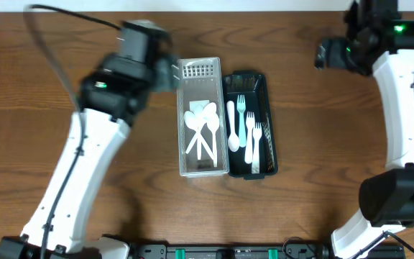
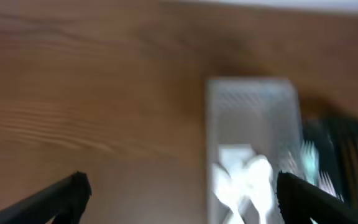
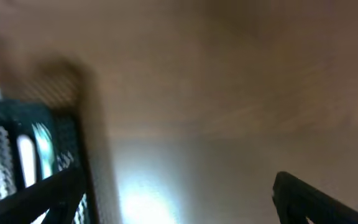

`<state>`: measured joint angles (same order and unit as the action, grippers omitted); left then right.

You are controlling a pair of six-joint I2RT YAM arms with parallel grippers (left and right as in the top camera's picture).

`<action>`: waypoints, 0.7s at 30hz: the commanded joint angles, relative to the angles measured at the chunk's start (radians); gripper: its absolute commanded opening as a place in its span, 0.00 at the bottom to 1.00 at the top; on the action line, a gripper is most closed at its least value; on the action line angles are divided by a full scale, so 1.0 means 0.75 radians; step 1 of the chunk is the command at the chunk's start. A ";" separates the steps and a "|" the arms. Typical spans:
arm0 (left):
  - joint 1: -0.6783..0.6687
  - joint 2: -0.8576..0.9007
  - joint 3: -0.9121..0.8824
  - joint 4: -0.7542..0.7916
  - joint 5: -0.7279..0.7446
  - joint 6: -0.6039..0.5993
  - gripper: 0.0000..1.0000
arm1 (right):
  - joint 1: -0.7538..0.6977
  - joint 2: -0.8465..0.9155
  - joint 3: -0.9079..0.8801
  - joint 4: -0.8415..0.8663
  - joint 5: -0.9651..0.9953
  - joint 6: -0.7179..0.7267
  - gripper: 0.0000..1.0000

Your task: Pack container

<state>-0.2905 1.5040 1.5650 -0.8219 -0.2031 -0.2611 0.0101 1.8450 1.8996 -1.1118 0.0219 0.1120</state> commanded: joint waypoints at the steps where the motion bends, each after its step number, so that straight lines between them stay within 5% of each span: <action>1: 0.130 0.052 -0.002 0.058 -0.034 0.008 0.98 | 0.074 0.012 0.002 0.154 -0.004 -0.089 0.99; 7: 0.283 0.071 -0.002 0.116 -0.035 0.009 0.98 | 0.111 0.016 0.003 0.436 0.096 -0.112 0.99; 21: 0.344 -0.241 -0.133 0.086 -0.034 0.067 0.98 | -0.006 -0.163 -0.117 0.242 0.106 -0.080 0.99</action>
<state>-0.0299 1.4452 1.5051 -0.7712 -0.2173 -0.2276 0.0307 1.8275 1.8698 -0.9367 0.0860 0.0406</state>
